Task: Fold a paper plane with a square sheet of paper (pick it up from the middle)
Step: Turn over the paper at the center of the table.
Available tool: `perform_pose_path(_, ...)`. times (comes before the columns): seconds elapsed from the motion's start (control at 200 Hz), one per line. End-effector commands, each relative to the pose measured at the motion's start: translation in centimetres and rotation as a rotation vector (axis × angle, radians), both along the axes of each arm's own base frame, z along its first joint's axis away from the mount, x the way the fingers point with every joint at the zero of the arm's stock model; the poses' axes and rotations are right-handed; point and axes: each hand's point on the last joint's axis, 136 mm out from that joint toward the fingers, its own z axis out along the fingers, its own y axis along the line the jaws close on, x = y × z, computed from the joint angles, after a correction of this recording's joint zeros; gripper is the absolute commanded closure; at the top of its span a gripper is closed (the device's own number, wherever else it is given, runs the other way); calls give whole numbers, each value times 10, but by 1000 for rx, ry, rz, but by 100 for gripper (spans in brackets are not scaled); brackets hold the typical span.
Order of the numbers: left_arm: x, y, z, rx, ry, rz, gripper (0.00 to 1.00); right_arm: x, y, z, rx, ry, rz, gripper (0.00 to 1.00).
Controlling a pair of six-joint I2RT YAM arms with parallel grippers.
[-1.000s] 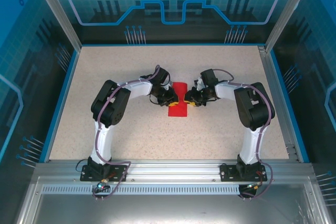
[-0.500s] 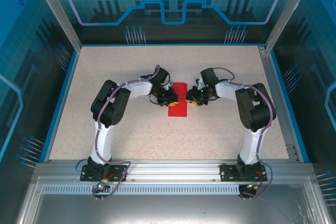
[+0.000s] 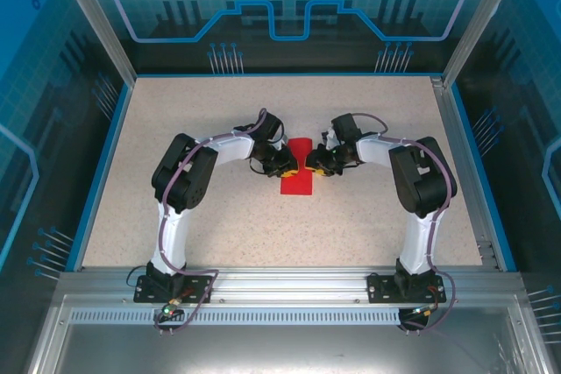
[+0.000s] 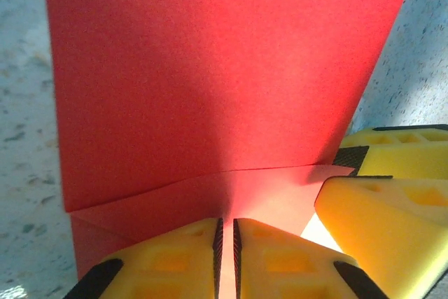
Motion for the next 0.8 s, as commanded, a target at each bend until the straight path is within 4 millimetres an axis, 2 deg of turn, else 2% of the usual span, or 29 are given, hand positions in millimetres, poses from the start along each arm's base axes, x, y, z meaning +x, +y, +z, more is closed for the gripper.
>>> perform_pose_path(0.0,-1,10,11,19,-19,9,83,-2,5,2,30,3,11,69)
perform_pose_path(0.16,3,13,16,3,-31,31,82,-2,0,6,67,-9,-5,68)
perform_pose_path(0.32,5,15,16,-10,-26,44,81,-7,10,11,152,-18,25,67)
perform_pose_path(0.55,4,16,16,-8,-26,47,81,-8,13,13,172,-34,34,68)
perform_pose_path(0.65,5,17,21,-10,-45,55,81,-9,19,17,189,-51,59,70)
perform_pose_path(0.795,9,24,33,-10,-99,91,81,-8,22,25,205,-80,73,77)
